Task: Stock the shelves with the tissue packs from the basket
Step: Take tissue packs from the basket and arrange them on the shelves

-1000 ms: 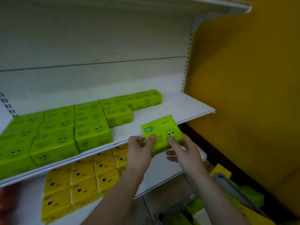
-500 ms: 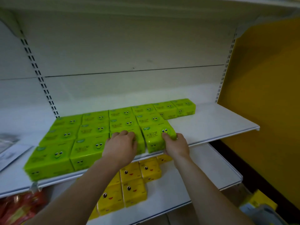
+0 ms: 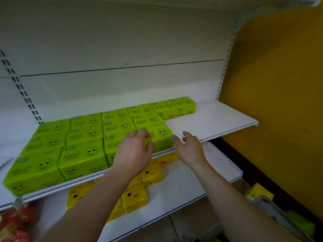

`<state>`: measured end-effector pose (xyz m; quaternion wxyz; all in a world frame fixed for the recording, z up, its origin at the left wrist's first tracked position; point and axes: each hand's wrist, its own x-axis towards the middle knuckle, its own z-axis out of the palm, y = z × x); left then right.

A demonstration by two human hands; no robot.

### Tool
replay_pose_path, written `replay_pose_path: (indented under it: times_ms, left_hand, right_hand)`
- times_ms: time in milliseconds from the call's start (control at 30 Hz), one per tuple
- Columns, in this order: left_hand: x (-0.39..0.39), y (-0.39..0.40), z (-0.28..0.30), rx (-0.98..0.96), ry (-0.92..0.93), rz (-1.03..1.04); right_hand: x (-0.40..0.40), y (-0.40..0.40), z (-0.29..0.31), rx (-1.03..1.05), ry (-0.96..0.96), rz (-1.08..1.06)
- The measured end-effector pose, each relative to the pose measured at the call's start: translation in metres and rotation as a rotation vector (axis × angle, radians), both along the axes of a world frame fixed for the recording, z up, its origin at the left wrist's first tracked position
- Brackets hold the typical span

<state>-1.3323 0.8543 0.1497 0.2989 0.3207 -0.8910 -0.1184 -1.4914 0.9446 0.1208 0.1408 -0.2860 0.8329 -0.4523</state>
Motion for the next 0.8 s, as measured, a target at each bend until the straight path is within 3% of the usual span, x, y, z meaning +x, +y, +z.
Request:
replay_pose_path:
  times_ms: [167, 333, 533, 700, 800]
  left_hand:
    - [-0.048, 0.073, -0.015, 0.189, 0.091, -0.256]
    - [-0.091, 0.158, -0.043, 0.306, -0.082, -0.497]
    - [-0.123, 0.248, -0.082, 0.446, -0.311, -0.767]
    - [-0.126, 0.297, -0.115, 0.520, -0.446, -0.908]
    - [-0.123, 0.306, -0.128, 0.545, -0.502, -0.933]
  right_hand:
    - [-0.027, 0.094, 0.016, -0.029, 0.048, -0.006]
    - [-0.051, 0.215, 0.011, 0.082, 0.095, -0.085]
    - [-0.067, 0.360, -0.011, 0.542, 0.190, -0.222]
    - [-0.065, 0.439, -0.053, 1.002, 0.037, -0.160]
    - [-0.061, 0.463, -0.077, 1.139, -0.047, -0.099]
